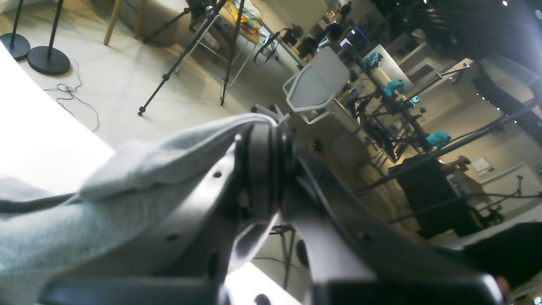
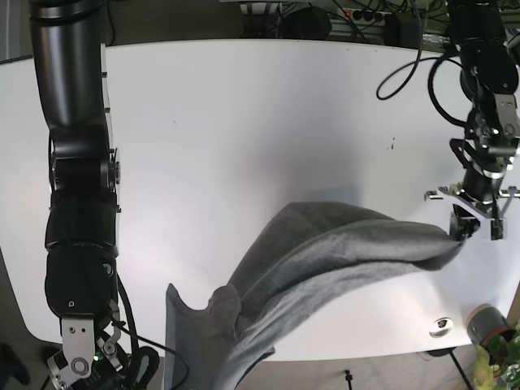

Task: Fold the T-shirt properly
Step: 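Raise the shirt with both grippers and stretch it between them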

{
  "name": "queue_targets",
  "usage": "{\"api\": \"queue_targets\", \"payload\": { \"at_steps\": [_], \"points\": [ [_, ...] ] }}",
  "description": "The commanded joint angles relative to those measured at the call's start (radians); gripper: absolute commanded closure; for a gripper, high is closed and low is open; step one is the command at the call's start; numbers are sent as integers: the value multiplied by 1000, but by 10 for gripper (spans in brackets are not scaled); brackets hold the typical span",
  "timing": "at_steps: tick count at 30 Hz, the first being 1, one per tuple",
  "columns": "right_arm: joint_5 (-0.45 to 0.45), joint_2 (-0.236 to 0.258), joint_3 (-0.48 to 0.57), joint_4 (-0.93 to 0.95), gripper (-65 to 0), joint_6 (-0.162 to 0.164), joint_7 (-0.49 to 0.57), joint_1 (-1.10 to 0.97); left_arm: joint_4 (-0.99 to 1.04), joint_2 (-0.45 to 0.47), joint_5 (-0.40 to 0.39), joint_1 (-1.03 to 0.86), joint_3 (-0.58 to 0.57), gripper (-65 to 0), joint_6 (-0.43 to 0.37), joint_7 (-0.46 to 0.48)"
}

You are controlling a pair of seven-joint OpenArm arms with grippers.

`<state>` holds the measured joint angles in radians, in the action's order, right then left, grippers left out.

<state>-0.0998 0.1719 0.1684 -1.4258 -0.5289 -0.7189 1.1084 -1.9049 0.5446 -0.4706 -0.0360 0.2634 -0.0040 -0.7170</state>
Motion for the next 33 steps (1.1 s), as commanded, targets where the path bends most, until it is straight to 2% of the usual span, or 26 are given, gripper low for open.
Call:
{"api": "queue_targets", "payload": {
  "at_steps": [1,8,12,17,20,24,26,29,33],
  "points": [
    [-25,1,-5,29,-24,17,29,89,-12,58,-26,66,7,0,-1,23],
    [-67,4,-7,158,-24,17,31,197,120,208,-161,308,3,0,-1,21],
    [-90,5,-8,161,-24,17,25,197,187,266,-224,427,1,0,-1,9],
    [-160,22,-8,135,-24,13,23,197,244,289,-262,575,-6,0,0,-20],
    [-191,28,-10,75,-24,10,-23,197,250,289,-264,631,-77,0,0,-25],
    [-183,56,-31,-43,-24,10,-98,117,249,285,-264,634,-109,0,29,-25],
    [-185,56,-79,-100,-24,10,-107,49,232,282,-262,609,-109,0,62,-28],
    [-185,54,-157,-189,-24,8,-109,-81,176,260,-258,551,-105,0,69,-49],
    [-183,54,-201,-293,-24,6,-104,-250,120,249,-262,422,-62,0,77,-69]
  ]
}}
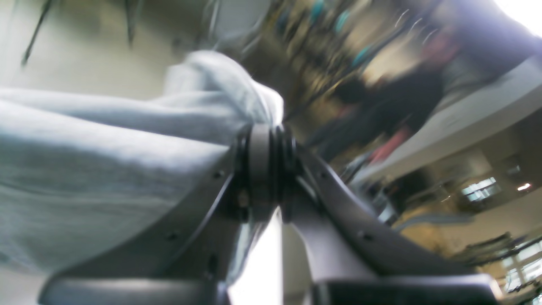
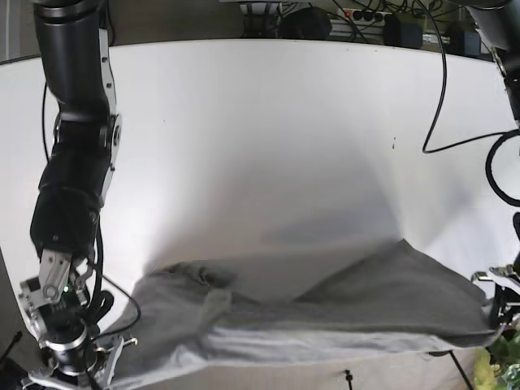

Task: Fold the T-shirt properly
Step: 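Raise the shirt with both grippers and stretch it between them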

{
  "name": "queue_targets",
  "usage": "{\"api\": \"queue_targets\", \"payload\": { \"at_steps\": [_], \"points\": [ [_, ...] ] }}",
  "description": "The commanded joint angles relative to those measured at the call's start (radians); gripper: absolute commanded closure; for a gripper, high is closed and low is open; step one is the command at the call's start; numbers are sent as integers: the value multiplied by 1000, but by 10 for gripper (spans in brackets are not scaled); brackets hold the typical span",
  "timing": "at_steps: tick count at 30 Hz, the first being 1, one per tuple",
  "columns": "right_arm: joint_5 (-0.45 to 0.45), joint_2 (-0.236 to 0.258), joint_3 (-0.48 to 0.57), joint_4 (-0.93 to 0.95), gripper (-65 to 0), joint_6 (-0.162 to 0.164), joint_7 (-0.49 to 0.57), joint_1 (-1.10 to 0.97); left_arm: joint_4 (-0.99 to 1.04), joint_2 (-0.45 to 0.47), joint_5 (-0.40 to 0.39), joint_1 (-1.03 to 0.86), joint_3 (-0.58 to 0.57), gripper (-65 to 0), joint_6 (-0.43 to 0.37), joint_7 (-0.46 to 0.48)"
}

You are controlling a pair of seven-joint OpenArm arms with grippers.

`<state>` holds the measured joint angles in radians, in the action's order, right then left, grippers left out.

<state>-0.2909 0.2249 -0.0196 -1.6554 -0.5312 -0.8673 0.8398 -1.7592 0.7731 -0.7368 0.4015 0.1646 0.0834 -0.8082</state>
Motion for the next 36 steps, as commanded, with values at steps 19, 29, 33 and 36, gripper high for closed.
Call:
{"api": "queue_targets", "payload": {
  "at_steps": [19,29,33,36],
  "points": [
    [238,-63,-262,-305,-24,19,39,-563,-140,-188,96,-504,273,0,82,25],
    [250,-180,-342,-349,-24,10,39,-750,-155,-366,291,-635,373,0,235,25],
    [250,-229,-380,-349,-24,10,39,-821,-155,-429,391,-682,405,0,324,22],
    [250,-258,-385,-348,-24,10,43,-862,-153,-476,457,-708,439,0,370,22]
  ]
}}
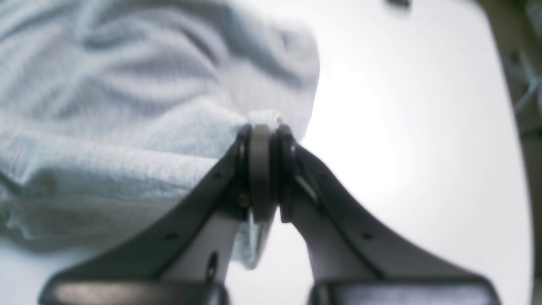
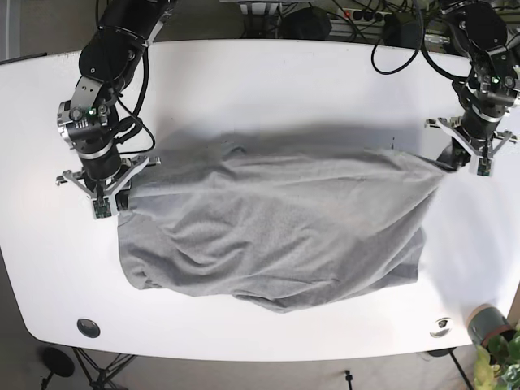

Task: Fold the T-shirt properly
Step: 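Raise the shirt with both grippers and stretch it between them, then lay the shirt flat and regrasp its shoulder edge with both grippers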

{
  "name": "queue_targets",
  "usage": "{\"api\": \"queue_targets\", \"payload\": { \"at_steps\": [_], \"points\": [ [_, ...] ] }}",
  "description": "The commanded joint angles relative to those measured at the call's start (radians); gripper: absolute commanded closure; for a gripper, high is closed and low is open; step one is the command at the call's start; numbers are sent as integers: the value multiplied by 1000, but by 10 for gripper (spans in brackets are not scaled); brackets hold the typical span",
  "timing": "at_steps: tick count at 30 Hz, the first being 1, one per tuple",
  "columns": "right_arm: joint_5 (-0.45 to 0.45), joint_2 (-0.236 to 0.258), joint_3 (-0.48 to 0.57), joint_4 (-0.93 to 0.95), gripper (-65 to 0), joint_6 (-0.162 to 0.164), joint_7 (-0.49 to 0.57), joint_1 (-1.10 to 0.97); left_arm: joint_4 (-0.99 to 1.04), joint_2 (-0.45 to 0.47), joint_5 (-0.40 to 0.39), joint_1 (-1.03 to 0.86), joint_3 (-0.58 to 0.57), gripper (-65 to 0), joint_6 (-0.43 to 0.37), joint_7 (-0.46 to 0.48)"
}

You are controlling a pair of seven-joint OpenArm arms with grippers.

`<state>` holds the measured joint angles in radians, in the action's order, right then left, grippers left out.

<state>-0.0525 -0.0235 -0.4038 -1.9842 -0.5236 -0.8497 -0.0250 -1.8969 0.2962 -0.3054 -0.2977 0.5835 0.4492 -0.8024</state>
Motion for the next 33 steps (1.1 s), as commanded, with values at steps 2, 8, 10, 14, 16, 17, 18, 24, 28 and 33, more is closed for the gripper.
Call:
{"api": "queue_targets", "payload": {
  "at_steps": [2,8,10,14,16,17,18,24,28,33],
  "points": [
    [12,-22,-14,-17,-24,3,27,-14,-11,-21,62,-10,40,0,33,16],
    [23,-59,-43,-17,-24,-17,25,-72,-10,-41,154,-31,88,0,118,16],
    [56,-57,-47,-16,-25,-40,22,-88,-10,-39,167,-33,94,0,124,16],
    [159,-52,-54,1,-25,-46,22,-148,-6,-35,199,-38,95,0,125,16],
    [217,-52,-85,4,-25,-51,22,-169,9,-35,211,-44,95,0,127,18],
    [260,-52,-102,10,-25,-62,22,-183,23,-35,214,-45,95,0,127,18],
    [296,-52,-111,20,-25,-71,20,-194,32,-33,219,-45,95,0,127,18],
    [472,-51,-183,78,-25,-80,19,-250,87,2,217,-48,126,0,127,19],
    [578,-6,-198,108,-25,-83,-15,-286,98,21,217,-48,143,0,127,19],
    [784,60,-198,164,-25,-80,-19,-321,101,45,217,-47,140,0,127,19]
  ]
}}
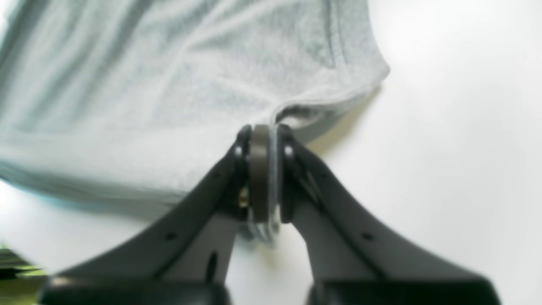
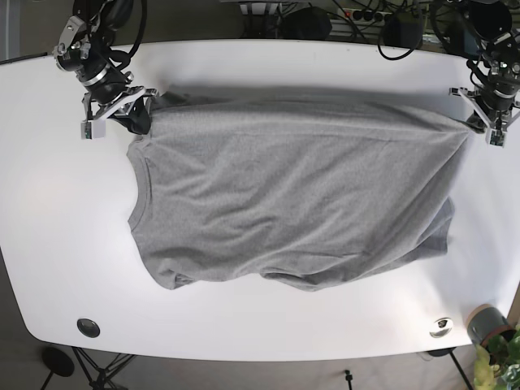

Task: Fold the T-shirt properly
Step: 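Lay the shirt flat and regrasp its shoulder edge with both grippers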

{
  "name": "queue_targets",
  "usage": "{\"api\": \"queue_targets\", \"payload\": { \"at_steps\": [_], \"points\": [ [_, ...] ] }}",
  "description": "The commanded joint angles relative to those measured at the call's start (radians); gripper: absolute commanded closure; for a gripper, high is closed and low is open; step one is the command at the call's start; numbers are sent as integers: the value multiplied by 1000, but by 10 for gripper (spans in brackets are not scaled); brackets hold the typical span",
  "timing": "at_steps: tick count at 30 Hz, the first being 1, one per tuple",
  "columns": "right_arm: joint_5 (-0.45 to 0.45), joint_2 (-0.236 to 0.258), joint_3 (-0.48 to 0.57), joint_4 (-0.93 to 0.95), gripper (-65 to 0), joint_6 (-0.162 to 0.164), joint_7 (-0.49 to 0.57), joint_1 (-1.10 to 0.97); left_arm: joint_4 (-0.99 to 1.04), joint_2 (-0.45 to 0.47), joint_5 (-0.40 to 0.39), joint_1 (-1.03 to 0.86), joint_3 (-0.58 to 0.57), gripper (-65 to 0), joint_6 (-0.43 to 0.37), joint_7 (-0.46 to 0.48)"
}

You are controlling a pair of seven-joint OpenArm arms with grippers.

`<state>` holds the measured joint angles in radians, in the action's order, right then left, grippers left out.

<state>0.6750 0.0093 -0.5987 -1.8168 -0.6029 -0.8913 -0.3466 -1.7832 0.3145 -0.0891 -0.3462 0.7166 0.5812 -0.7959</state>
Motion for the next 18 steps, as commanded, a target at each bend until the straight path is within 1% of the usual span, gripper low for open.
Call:
{"api": "queue_targets", "payload": {
  "at_steps": [1,4,8,11,12,14,16,18],
  "points": [
    [94,41,-4,5,-25,5,22,-6,-14,27,1,2,7,0,-5,13],
    [131,54,-4,28,-27,7,22,-7,-14,27,1,5,5,0,-5,13],
    [121,65,-4,47,-36,7,22,-2,-14,27,1,5,4,0,-5,13],
    [122,71,-4,50,-120,7,22,-2,-14,27,1,3,4,0,-5,13],
    [122,71,-4,50,-162,7,22,-4,-14,27,1,3,4,0,-5,13],
    [125,70,-4,50,-273,7,22,-7,-14,27,1,2,4,0,-5,13],
    [128,70,-4,50,-341,7,22,-9,-14,25,1,2,4,0,-5,13],
    [130,68,-4,50,-395,7,22,-9,-14,25,1,2,4,0,-5,13]
  ]
}}
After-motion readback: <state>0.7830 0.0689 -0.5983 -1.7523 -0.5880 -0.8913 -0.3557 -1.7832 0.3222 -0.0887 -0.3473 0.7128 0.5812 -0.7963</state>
